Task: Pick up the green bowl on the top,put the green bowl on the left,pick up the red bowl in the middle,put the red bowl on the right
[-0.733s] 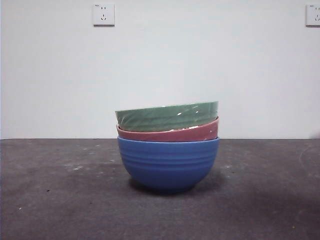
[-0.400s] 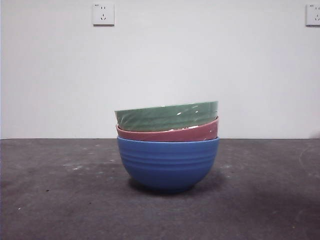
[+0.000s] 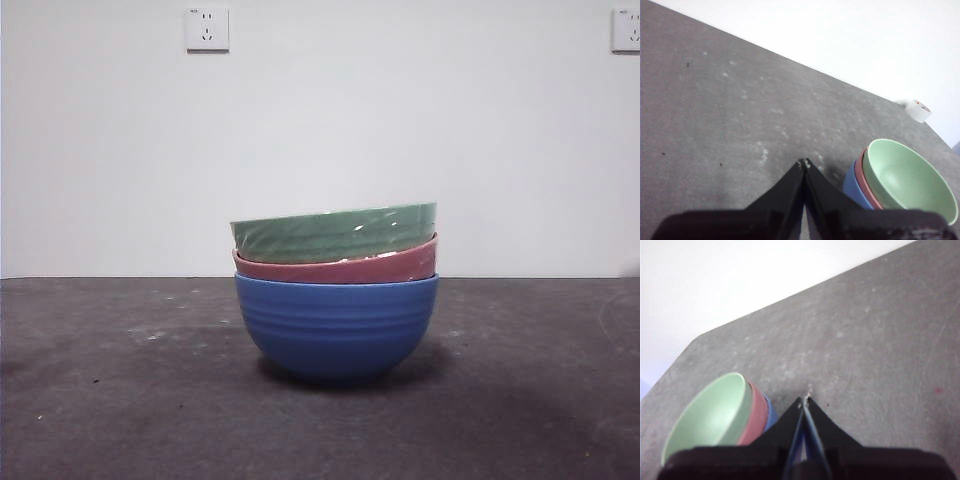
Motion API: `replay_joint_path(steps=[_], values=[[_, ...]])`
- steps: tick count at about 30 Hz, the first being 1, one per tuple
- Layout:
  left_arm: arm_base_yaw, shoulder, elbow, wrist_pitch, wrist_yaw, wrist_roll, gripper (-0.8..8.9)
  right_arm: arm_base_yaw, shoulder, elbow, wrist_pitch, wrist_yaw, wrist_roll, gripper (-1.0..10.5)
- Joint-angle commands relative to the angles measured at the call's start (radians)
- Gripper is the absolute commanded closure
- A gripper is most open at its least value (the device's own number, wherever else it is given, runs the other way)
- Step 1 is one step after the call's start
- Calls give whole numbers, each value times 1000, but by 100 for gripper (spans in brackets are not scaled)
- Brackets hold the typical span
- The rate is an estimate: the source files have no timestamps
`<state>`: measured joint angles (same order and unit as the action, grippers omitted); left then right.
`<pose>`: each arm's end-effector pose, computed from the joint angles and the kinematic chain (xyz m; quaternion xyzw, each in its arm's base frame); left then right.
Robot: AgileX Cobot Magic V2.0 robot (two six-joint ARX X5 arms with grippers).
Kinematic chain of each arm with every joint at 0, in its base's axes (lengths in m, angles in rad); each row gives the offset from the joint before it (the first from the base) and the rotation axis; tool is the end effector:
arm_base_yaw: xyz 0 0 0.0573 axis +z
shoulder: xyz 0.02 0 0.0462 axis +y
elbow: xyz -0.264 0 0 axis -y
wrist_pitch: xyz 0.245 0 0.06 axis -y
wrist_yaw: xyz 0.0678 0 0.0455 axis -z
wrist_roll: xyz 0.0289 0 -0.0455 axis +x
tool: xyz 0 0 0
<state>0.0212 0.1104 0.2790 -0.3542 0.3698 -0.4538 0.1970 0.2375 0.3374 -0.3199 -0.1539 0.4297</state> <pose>0.0824 -0.0087 0.2154 -0.2381 0.1274 -0.1478 0.9514 0.0925 0.0230 0.2287 0.2063 0.1442 0.1461 0.9567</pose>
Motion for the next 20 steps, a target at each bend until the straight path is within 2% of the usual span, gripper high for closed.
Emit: replay_joint_path(steps=[1,8,14,16,18,20], values=[[-3,74,58,0,6,23,820,1,64,70,-14,3,-19,958],[-3,306,249,-66,89,169,821,1,239,244,-100,-6,-114,948],[-3,494,420,-180,183,272,817,2,386,389,-234,-8,-233,946],[-3,547,462,-203,240,304,816,1,428,421,-266,-53,-275,946],[-5,587,486,-209,271,301,805,1,459,439,-274,-95,-285,941],[-13,614,498,-206,273,296,691,2,481,448,-273,-110,-285,864]])
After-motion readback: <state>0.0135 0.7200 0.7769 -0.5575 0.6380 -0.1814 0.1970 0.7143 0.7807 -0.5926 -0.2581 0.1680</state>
